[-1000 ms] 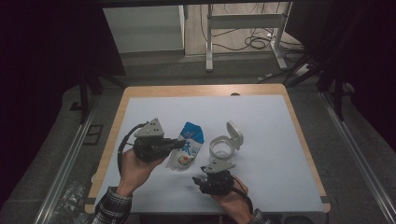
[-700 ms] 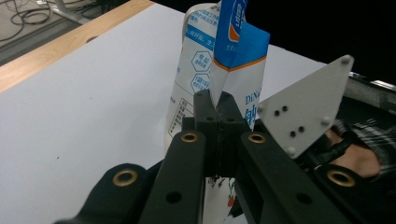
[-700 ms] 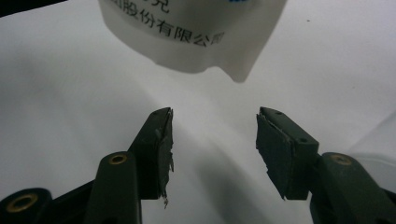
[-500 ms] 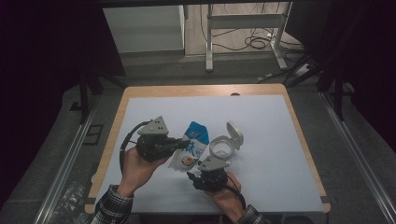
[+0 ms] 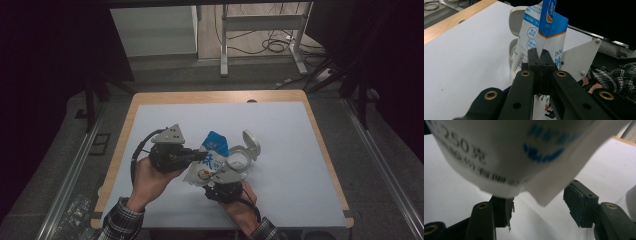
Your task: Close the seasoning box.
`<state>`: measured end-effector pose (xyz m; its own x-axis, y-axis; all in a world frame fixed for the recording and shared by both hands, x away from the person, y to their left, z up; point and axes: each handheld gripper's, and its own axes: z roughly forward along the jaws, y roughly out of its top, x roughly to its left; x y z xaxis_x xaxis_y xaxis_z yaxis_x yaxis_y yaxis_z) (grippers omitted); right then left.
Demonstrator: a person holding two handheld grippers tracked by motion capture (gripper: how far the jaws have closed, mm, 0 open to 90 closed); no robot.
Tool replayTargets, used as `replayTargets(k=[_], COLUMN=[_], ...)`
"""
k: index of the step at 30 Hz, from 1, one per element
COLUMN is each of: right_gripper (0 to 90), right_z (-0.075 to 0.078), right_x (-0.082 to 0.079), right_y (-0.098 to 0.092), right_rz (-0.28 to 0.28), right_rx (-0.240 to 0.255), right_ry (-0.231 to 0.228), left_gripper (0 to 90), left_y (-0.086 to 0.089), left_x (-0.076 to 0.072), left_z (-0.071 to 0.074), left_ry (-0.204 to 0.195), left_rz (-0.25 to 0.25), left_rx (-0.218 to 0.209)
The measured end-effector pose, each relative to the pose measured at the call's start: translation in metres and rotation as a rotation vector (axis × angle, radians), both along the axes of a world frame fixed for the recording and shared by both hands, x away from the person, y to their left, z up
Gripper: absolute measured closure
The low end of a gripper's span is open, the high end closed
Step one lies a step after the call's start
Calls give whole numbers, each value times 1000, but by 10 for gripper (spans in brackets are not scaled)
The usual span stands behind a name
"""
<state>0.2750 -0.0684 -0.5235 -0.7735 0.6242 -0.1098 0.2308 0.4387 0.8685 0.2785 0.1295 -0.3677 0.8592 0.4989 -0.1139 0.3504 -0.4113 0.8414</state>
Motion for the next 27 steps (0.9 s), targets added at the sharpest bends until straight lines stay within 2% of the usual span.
replayTargets(k=[7, 9, 10, 13, 18, 21, 22, 23, 27], right_gripper=[487, 511, 518, 553, 594, 597, 598, 599, 600], right_z=[3, 4, 4, 3, 1, 1, 0, 1, 1], right_x=[-3, -3, -4, -4, -5, -5, -3, -4, -3], right_y=[-1, -2, -2, -1, 0, 0, -1, -1, -2], right_rz=[4, 37, 11, 27, 33, 27, 30, 29, 29], right_rx=[30, 45, 43, 34, 26, 42, 43, 47, 60], right_ry=[-8, 6, -6, -2, 23, 49, 39, 63, 83], left_gripper=[900, 900, 900, 900, 900, 900, 900, 900, 900], left_y=[-3, -3, -3, -6, -9, -11, -12, -12, -15], left_x=[5, 9, 10, 15, 23, 27, 28, 29, 34], left_z=[-2, -4, -5, -8, -11, -11, -11, -11, -11], left_ry=[17, 34, 39, 46, 63, 68, 72, 72, 80], left_rz=[14, 15, 15, 26, 42, 46, 49, 51, 53], left_rx=[13, 5, 4, 15, 39, 51, 55, 60, 80])
